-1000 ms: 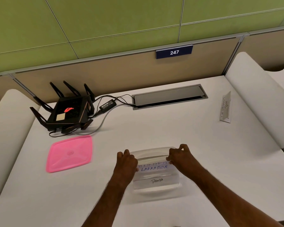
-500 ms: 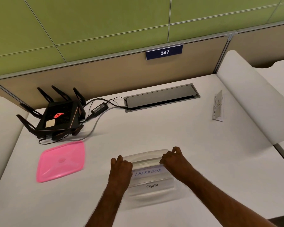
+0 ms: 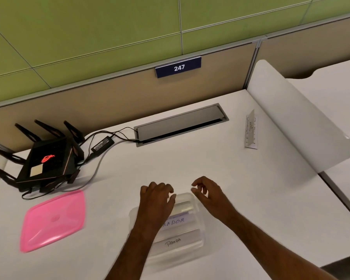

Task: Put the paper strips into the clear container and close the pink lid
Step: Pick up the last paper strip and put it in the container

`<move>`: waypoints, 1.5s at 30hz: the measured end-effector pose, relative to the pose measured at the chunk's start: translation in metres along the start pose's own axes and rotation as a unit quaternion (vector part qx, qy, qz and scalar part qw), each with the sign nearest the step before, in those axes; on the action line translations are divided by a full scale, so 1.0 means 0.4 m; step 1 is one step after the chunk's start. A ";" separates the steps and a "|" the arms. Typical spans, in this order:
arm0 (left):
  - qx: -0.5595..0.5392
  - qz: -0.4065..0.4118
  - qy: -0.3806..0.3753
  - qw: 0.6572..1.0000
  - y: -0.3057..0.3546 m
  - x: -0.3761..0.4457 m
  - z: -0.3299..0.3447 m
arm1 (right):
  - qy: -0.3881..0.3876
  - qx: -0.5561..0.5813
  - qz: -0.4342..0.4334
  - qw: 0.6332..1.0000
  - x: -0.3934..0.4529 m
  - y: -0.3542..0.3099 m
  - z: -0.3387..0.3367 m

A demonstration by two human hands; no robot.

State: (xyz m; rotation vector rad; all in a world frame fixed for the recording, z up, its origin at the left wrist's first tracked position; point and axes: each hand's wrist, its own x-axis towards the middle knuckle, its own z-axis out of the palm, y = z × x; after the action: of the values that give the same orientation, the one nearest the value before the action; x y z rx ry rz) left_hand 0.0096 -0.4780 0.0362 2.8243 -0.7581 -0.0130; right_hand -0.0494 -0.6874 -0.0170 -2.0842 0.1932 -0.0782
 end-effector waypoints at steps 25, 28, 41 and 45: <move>-0.126 0.128 -0.121 0.976 0.420 0.673 0.122 | 0.255 0.162 0.271 0.914 0.218 0.317 -0.300; -0.129 0.128 -0.144 0.973 0.459 0.746 0.148 | 0.260 0.154 0.281 0.911 0.250 0.344 -0.314; -0.194 0.124 -0.221 0.948 0.630 0.996 0.265 | 0.262 0.150 0.294 0.907 0.338 0.406 -0.351; -0.191 0.130 -0.237 0.944 0.661 1.045 0.309 | 0.261 0.144 0.295 0.908 0.353 0.415 -0.356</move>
State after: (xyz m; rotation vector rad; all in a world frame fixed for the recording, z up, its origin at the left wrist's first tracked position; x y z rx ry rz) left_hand 0.2334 -0.9336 -0.0090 2.3472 -1.0827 -0.7355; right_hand 0.0530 -0.9144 -0.0934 -1.5934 1.0642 -0.2790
